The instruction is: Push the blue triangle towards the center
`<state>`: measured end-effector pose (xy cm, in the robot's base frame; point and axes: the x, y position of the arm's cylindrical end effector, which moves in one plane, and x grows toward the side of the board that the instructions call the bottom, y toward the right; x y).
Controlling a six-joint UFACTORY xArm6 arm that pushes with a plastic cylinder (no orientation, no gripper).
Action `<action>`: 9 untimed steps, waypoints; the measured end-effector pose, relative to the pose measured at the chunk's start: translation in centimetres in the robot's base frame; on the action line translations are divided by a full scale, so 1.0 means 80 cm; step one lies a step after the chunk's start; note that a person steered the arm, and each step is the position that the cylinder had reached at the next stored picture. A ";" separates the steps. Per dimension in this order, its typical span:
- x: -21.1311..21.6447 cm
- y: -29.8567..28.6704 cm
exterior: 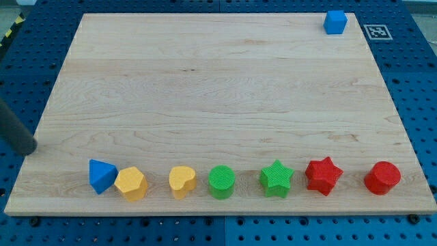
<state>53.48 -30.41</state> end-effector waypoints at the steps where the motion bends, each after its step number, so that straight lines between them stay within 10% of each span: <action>1: 0.001 0.000; 3: 0.104 0.058; 6: 0.078 0.229; 9: 0.077 0.156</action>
<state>59.68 -17.92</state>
